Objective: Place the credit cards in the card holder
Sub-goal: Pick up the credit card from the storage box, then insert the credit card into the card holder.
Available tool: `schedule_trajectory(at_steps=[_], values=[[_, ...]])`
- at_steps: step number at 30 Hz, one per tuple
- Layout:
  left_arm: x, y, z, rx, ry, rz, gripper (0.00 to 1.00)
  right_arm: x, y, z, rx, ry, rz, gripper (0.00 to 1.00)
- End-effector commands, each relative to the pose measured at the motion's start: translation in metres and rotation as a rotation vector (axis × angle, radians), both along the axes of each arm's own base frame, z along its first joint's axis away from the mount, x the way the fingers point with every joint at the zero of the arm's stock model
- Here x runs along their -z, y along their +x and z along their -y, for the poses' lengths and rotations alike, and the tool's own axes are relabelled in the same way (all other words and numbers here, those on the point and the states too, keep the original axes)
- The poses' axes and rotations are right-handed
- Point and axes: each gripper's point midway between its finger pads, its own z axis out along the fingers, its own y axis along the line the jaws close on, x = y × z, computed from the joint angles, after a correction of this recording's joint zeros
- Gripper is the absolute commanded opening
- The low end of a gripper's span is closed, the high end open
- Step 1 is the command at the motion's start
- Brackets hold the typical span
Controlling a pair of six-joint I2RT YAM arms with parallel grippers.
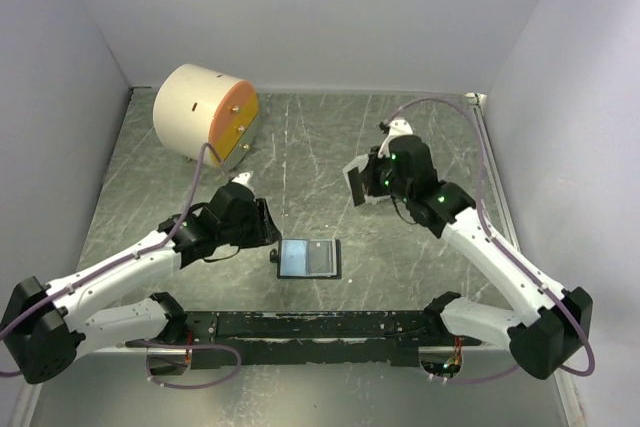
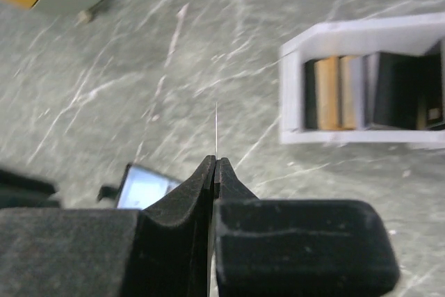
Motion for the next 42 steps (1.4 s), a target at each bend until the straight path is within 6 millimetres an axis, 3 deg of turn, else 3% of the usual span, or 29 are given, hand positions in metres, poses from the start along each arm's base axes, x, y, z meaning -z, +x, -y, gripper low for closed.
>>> schedule_trajectory(at_steps=[1, 6, 13, 18, 24, 34, 42], values=[[0.018, -0.003, 0.011, 0.076, 0.024, -0.034, 0.49, 0.01, -0.034, -0.03, -0.086, 0.089, -0.044, 0.0], [0.03, -0.001, 0.026, 0.125, 0.001, -0.046, 0.41, 0.016, -0.056, -0.049, -0.131, 0.186, -0.092, 0.0], [0.067, -0.002, 0.015, 0.077, 0.083, -0.118, 0.3, 0.043, -0.08, -0.075, -0.176, 0.283, -0.17, 0.0], [0.086, -0.007, 0.006, 0.056, 0.115, -0.145, 0.33, 0.067, -0.093, -0.093, -0.209, 0.316, -0.241, 0.0], [0.108, -0.014, -0.014, 0.001, 0.205, -0.197, 0.36, 0.085, -0.095, -0.096, -0.18, 0.327, -0.28, 0.0], [0.117, -0.025, -0.014, -0.013, 0.161, -0.235, 0.37, 0.11, -0.098, -0.106, -0.149, 0.376, -0.349, 0.0], [0.101, -0.033, 0.001, -0.001, 0.018, -0.246, 0.37, 0.128, -0.106, -0.122, -0.175, 0.395, -0.395, 0.0]])
